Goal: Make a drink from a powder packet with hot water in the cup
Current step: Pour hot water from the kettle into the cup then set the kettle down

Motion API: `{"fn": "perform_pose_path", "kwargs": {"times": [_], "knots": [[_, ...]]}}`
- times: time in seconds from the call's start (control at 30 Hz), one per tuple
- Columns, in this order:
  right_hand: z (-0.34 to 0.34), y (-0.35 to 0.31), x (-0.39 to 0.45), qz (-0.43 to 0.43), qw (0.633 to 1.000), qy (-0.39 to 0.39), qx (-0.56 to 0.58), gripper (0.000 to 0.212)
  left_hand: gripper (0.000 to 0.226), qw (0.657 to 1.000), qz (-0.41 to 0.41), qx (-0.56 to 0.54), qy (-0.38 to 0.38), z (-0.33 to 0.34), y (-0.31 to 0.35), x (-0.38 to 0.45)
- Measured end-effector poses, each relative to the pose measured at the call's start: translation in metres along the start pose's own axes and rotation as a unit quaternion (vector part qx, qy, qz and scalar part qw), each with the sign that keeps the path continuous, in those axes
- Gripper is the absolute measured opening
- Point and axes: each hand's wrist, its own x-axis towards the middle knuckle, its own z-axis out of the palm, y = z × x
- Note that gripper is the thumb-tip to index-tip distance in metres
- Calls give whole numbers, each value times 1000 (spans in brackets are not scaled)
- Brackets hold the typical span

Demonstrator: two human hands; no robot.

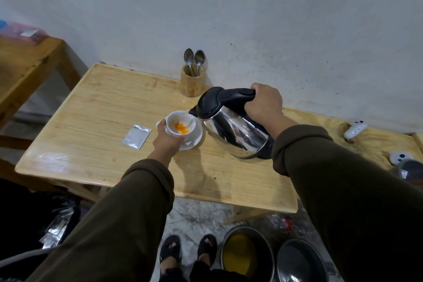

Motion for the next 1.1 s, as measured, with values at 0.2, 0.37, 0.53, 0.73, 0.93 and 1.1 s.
{"fn": "perform_pose_path", "kwargs": {"times": [0.2,0.37,0.53,0.73,0.93,1.1], "knots": [[-1,3,0,7,1000,-7,-3,16,81,1000,10,-4,-3,-1,-1,-1],[-3,5,-1,11,1000,-4,1,13,80,1000,15,-8,2,-1,-2,0],[-5,5,-2,11,1000,-3,4,13,82,1000,7,-8,-1,0,-2,1],[-5,6,-4,14,1000,-2,9,12,84,1000,5,0,-3,0,-4,3],[-3,5,-6,16,1000,-5,5,11,85,1000,6,3,-6,1,-3,4],[-2,5,-6,19,1000,-8,1,12,85,1000,3,7,3,1,-3,4]]}}
